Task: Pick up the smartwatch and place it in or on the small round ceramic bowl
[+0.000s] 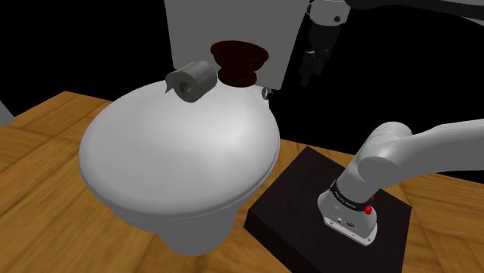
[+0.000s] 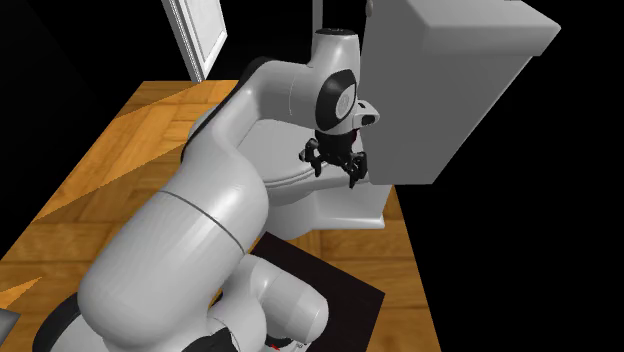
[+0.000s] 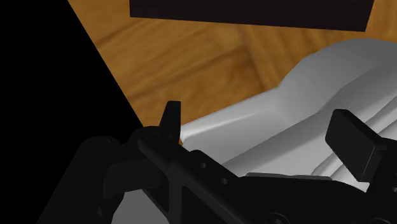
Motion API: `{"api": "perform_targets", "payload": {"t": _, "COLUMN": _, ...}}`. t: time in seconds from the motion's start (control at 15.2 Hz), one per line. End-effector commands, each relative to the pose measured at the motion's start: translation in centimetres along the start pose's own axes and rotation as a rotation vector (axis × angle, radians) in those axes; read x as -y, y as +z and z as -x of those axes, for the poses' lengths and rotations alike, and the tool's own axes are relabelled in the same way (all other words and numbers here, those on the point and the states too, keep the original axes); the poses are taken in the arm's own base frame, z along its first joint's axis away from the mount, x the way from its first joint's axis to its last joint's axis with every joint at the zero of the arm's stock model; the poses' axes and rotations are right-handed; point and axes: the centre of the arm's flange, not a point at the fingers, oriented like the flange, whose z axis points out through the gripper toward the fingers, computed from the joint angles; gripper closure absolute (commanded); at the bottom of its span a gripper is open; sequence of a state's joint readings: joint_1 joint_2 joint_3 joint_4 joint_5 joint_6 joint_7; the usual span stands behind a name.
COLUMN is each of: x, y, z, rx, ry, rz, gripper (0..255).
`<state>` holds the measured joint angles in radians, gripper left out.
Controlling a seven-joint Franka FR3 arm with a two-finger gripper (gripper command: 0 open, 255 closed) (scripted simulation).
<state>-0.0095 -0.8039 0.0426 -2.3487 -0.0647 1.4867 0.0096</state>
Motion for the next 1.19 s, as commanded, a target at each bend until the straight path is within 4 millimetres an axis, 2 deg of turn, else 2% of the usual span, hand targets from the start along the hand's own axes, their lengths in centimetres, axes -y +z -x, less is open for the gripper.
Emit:
{"api": "perform_targets", "payload": {"t": 0.0, "x": 0.0, "y": 0.0, "z": 0.0, "rx": 0.0, "ry": 0.0, "rz": 0.0, "gripper": 0}}
{"api": "perform_targets", "payload": {"t": 0.73, "x": 13.1, "y": 0.0, "z": -4.4, "rx": -0.094, "ry": 0.041, "rz": -0.013, "gripper": 0}}
{"api": "perform_targets", "payload": {"t": 0.79, "x": 13.4, "y": 0.0, "z": -4.5, "rx": -0.096, "ry": 0.042, "rz": -0.013, "gripper": 0}}
{"api": "perform_targets", "payload": {"t": 1.12, "x": 13.4, "y": 2.7, "z": -4.8, "rx": -0.096, "ry": 0.042, "rz": -0.013, "gripper": 0}}
